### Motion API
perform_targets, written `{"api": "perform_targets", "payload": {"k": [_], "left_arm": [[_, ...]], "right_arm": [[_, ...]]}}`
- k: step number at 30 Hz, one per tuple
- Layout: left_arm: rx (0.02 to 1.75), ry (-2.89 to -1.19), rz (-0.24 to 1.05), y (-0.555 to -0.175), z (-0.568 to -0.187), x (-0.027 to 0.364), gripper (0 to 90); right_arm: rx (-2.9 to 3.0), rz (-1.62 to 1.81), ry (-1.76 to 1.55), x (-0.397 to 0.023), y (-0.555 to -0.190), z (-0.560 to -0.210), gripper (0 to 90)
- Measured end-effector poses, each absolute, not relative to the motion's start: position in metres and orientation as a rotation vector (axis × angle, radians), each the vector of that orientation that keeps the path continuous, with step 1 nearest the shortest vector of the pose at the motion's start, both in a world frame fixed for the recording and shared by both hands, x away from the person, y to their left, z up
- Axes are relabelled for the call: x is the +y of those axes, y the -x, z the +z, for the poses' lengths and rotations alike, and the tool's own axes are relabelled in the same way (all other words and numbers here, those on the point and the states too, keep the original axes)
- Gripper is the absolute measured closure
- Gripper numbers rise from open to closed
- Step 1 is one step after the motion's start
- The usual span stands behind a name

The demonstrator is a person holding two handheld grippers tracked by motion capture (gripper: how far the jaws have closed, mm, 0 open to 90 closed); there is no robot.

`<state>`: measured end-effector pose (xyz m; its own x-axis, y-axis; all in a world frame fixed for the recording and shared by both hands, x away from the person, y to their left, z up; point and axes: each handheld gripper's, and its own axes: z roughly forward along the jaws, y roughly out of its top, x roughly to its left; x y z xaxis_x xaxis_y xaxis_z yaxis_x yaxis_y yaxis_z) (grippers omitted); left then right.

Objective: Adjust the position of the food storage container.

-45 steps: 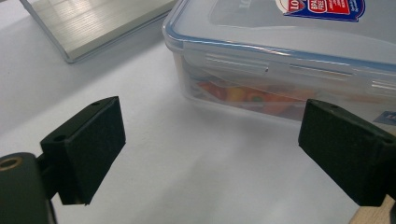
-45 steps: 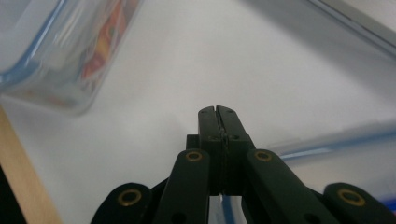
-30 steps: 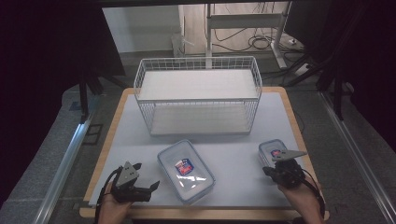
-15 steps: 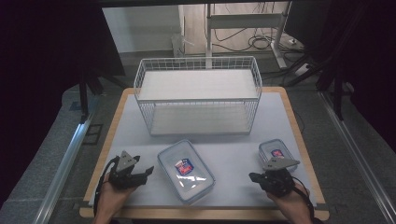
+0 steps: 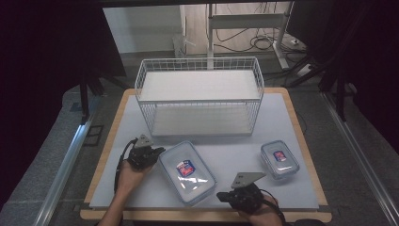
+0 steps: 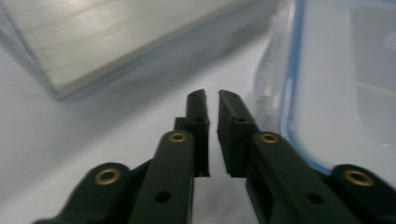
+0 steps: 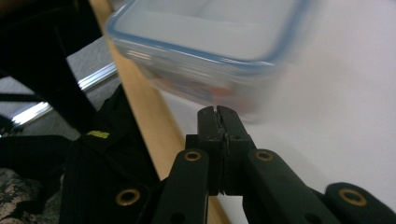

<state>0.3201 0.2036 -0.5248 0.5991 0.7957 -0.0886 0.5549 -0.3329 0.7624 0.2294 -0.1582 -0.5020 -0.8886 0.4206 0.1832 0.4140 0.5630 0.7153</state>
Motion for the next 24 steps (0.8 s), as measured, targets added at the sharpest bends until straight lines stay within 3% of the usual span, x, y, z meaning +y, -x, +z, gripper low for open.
{"api": "perform_targets", "payload": {"k": [5, 24], "left_arm": [[1.094, -2.017, 0.349, -0.316, -0.525, 0.200, 89.8], [1.107, -2.089, 0.283, -0.274, -0.523, 0.183, 89.9]], "right_arm": [[2.771, 1.213, -0.714, -0.145, -0.234, -0.505, 89.1], [2.598, 1.160, -0.974, -0.189, -0.269, -0.504, 89.6]]}}
